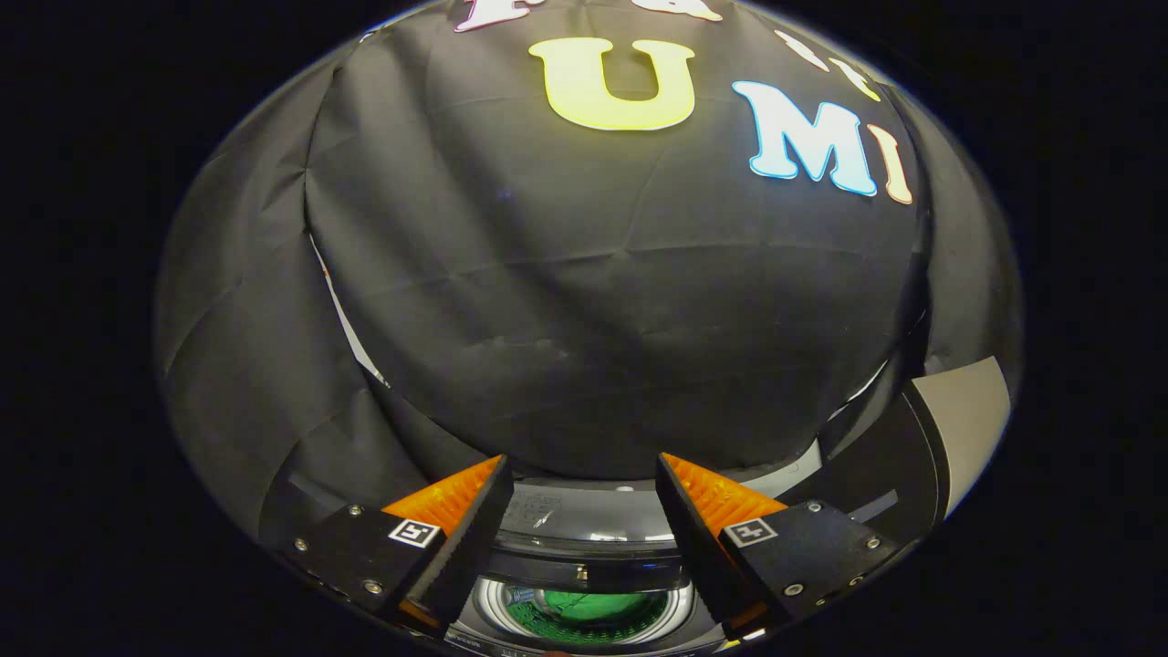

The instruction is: Put the clothes into the washing machine and then close the washing machine lid.

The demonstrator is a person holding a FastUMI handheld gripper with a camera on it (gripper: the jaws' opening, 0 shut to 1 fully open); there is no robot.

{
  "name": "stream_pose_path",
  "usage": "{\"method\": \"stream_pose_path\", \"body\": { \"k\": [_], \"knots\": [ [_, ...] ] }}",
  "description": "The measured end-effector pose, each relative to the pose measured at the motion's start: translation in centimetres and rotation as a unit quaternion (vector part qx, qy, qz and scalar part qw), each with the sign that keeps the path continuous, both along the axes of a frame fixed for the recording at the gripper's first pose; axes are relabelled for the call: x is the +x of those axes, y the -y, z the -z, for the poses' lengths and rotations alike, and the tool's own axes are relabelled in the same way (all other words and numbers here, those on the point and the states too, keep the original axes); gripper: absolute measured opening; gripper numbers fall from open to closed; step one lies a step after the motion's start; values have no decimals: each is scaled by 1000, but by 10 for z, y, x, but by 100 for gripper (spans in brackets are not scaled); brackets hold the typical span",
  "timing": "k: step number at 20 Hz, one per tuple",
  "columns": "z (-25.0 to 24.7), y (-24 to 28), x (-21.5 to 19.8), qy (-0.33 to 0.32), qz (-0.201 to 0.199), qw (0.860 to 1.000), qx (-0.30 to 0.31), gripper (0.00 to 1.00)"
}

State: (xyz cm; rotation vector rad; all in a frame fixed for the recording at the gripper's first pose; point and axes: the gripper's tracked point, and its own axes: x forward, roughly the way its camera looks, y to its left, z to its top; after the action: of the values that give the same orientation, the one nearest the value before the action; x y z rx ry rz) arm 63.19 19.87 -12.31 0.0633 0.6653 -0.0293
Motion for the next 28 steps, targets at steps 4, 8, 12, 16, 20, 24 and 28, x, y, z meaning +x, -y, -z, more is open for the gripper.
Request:
{"method": "stream_pose_path", "body": {
  "k": [4,8,12,16,20,24,28],
  "knots": [
    [2,-2,-14,10,-1,1000,0,97],
    [6,-3,-27,11,-2,1000,0,97],
    [10,-6,-41,16,-3,1000,-1,97],
    [19,-7,-57,15,3,1000,-4,97],
    [30,-10,-82,4,5,1000,-2,97],
    [51,-8,-110,-7,19,1000,9,96],
    [71,-8,-132,-12,42,999,30,96]
  ]
}}
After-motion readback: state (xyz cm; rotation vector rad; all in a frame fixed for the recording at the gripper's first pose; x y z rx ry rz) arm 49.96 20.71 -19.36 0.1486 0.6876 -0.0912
